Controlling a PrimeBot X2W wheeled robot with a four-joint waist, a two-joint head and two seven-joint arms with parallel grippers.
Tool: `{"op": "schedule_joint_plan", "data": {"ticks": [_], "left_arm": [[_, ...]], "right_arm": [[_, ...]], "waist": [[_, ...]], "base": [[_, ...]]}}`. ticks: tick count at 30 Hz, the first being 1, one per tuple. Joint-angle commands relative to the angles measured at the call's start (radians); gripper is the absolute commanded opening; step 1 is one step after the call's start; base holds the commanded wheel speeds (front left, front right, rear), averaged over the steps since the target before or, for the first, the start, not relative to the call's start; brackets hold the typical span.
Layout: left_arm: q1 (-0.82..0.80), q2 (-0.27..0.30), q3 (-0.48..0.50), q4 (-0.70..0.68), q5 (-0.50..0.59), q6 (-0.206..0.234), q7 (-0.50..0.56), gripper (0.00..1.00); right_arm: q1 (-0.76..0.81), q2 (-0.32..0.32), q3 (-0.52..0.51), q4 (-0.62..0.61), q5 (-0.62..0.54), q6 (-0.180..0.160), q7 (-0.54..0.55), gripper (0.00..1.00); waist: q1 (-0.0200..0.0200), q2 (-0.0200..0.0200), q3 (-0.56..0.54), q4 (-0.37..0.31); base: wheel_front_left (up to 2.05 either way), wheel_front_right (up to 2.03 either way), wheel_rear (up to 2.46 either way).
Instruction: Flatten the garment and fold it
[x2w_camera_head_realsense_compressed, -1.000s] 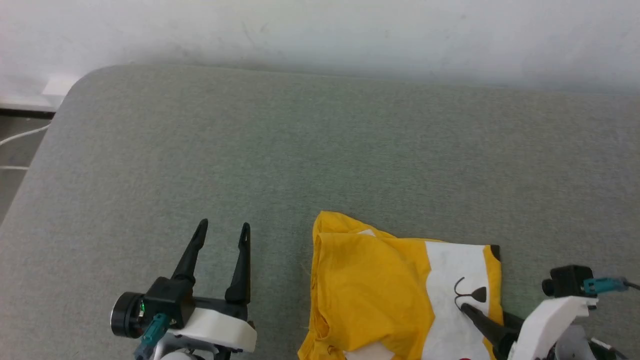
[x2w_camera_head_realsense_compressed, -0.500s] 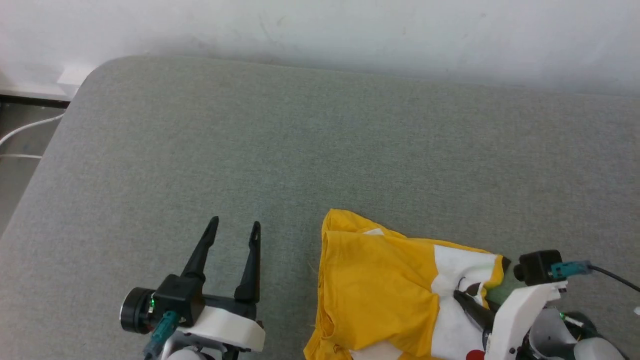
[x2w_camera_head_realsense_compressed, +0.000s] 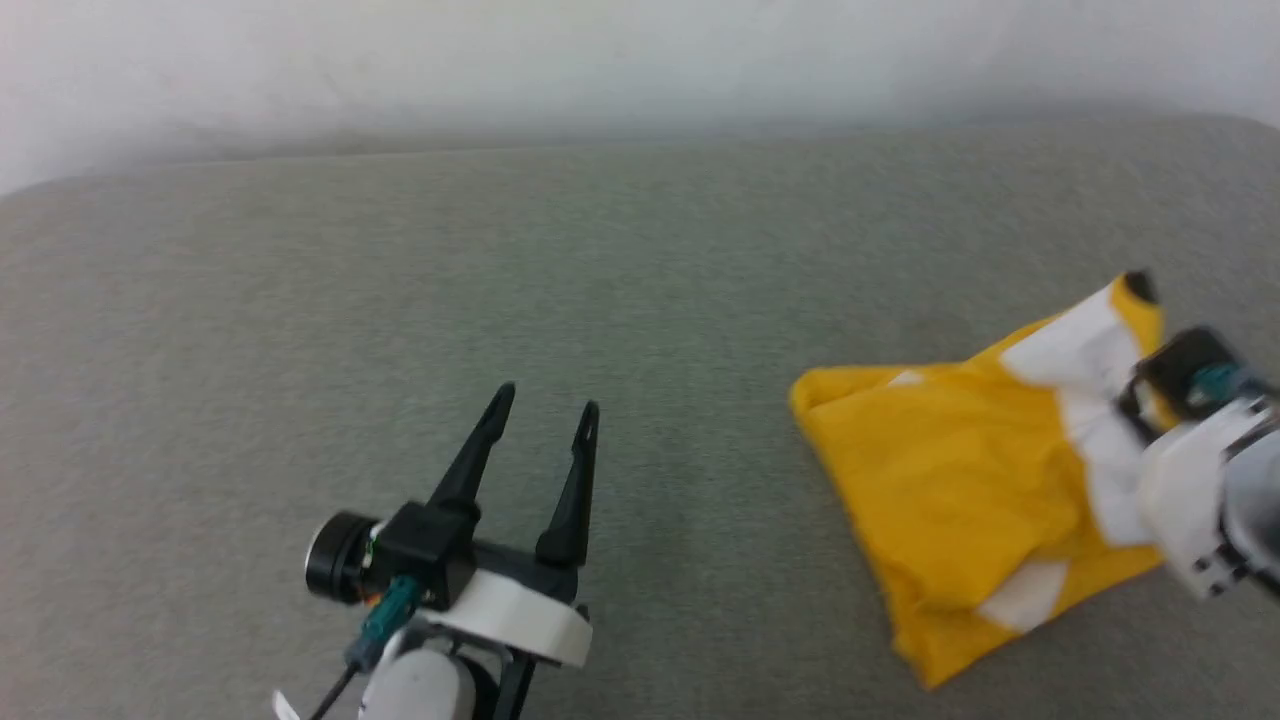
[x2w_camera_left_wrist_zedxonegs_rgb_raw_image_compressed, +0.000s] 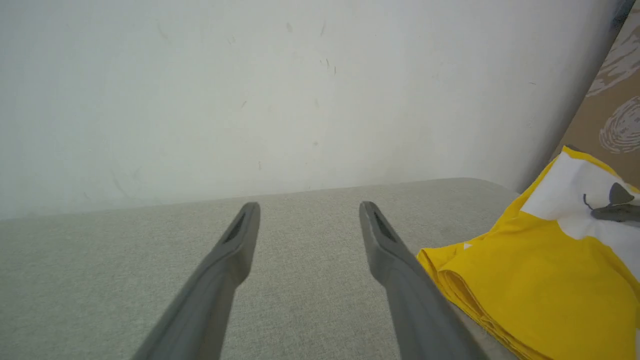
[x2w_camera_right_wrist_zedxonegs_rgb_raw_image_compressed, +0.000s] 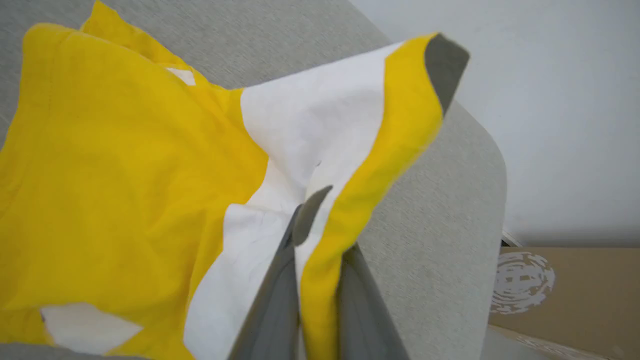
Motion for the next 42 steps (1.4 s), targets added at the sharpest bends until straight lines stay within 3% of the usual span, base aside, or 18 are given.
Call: {"op": "schedule_joint_plan", "data": {"ticks": [1, 9, 16, 19, 30, 31, 32, 42], "left_arm": [[-0.033, -0.001, 0.000, 0.002, 0.007, -0.001, -0.005, 1.00], [-0.148, 0.009, 0.011, 0.003, 0.047, -0.026, -0.005, 1.00], [-0.217, 0.020, 0.009, -0.007, 0.068, -0.042, -0.005, 1.00], [-0.235, 0.023, 0.007, -0.005, 0.074, -0.045, -0.005, 1.00], [-0.268, 0.023, 0.011, -0.008, 0.076, -0.044, -0.005, 1.00], [-0.268, 0.022, 0.012, -0.007, 0.075, -0.044, -0.005, 1.00], [-0.268, 0.022, 0.013, -0.006, 0.075, -0.044, -0.005, 1.00], [-0.222, 0.012, 0.037, 0.018, 0.045, -0.032, -0.005, 1.00]], "right_arm": [[-0.036, -0.025, -0.003, 0.001, 0.003, -0.002, 0.005, 0.00], [-0.128, -0.170, -0.034, 0.104, 0.008, -0.002, -0.067, 0.00], [-0.148, -0.207, -0.111, 0.285, -0.017, -0.002, -0.200, 0.00], [-0.164, -0.235, -0.112, 0.350, -0.092, -0.002, -0.295, 0.00], [-0.235, -0.173, -0.239, 0.621, -0.203, -0.002, -0.477, 0.00], [-0.242, -0.165, -0.248, 0.637, -0.208, -0.002, -0.489, 0.27], [-0.246, -0.160, -0.254, 0.652, -0.215, -0.002, -0.498, 1.00], [-0.299, -0.141, -0.250, 0.699, -0.293, -0.002, -0.535, 1.00]], "waist": [[0.0000, -0.0002, 0.107, -0.155], [0.0000, -0.0002, 0.251, -0.261], [0.0000, -0.0002, 0.350, -0.255], [0.0000, -0.0002, 0.382, -0.236], [0.0000, -0.0002, 0.445, -0.166], [0.0000, -0.0002, 0.446, -0.162], [0.0000, -0.0002, 0.444, -0.158], [0.0000, -0.0002, 0.296, -0.155]], "base": [[0.00, 0.00, 0.00], [0.00, 0.00, 0.00], [0.00, 0.00, 0.00], [0.00, 0.00, 0.00], [0.00, 0.00, 0.00], [0.00, 0.00, 0.00], [0.00, 0.00, 0.00], [0.00, 0.00, 0.00]]}}
